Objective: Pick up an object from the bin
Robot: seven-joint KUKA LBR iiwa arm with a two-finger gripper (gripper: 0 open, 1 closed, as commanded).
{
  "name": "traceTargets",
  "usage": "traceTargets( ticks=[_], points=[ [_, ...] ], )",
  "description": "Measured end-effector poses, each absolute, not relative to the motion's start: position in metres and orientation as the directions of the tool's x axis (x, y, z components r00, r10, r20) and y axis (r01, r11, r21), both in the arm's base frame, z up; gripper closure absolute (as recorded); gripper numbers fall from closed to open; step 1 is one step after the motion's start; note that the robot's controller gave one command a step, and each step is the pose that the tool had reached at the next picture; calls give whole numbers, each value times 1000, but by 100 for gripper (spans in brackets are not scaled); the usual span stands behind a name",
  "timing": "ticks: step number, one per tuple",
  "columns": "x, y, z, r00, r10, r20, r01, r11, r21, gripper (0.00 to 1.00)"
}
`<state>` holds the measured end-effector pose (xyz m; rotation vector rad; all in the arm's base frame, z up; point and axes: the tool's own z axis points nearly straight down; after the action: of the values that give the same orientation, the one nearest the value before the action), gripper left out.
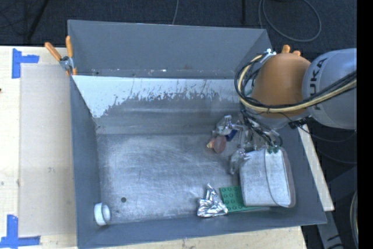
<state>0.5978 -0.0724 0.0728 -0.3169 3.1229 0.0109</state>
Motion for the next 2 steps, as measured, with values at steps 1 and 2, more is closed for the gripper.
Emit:
traceTargets(
  ticks=[1,2],
  points=[
    [607,-80,73,-942,-336,-4,-336,942,4,0],
    [606,-84,73,-943,-332,3,-332,943,1,100]
  ],
)
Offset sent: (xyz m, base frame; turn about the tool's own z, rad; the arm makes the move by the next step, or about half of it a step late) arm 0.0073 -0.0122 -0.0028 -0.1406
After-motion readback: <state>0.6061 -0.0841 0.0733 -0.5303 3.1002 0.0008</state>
